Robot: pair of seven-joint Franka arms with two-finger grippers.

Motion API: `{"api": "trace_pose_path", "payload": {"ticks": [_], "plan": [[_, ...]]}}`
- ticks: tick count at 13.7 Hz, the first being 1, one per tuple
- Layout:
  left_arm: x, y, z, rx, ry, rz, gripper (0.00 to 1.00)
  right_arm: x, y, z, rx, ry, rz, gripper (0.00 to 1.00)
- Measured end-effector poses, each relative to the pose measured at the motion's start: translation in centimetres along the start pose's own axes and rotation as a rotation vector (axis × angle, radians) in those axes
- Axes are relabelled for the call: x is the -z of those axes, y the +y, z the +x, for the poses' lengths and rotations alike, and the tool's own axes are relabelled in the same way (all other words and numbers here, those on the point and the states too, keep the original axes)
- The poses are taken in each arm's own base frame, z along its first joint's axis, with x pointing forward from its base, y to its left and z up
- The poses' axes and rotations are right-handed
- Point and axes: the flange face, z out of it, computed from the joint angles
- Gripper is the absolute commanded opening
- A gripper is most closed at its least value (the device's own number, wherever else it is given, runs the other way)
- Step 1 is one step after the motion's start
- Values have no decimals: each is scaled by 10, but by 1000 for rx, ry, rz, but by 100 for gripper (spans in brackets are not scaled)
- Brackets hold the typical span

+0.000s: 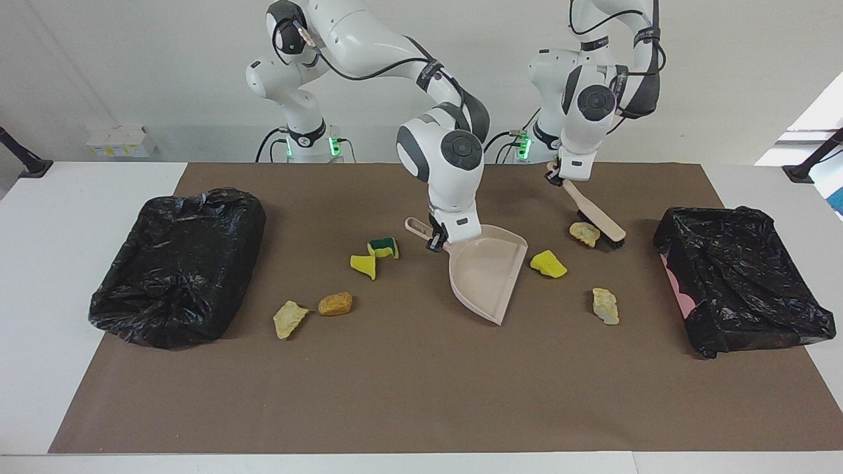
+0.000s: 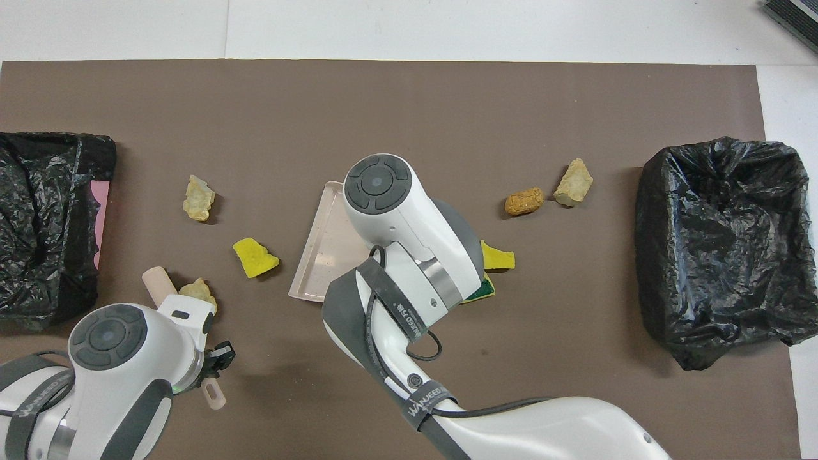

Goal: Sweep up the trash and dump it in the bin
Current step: 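Slide the dustpan toward the trash while the left gripper brings the brush, then sweep the rocks and sponge toward the dustpan with the left gripper's brush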

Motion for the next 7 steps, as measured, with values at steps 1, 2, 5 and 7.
{"api": "trace_pose_path", "payload": {"ticks": [1,2,5,7], "plan": [[0,7,6,-1,11,-14,0,0,-1,-2,38,-26,-28,0],[-2,14,12,-6,22,-25,0,0,-6,-1,63,-42,-41,0],[-4,33,24,-101,53,-49,0,-6,-27,8,108,-72,-53,0],[1,40,30,-203,63,-53,0,-10,-34,13,123,-73,-61,0]]}}
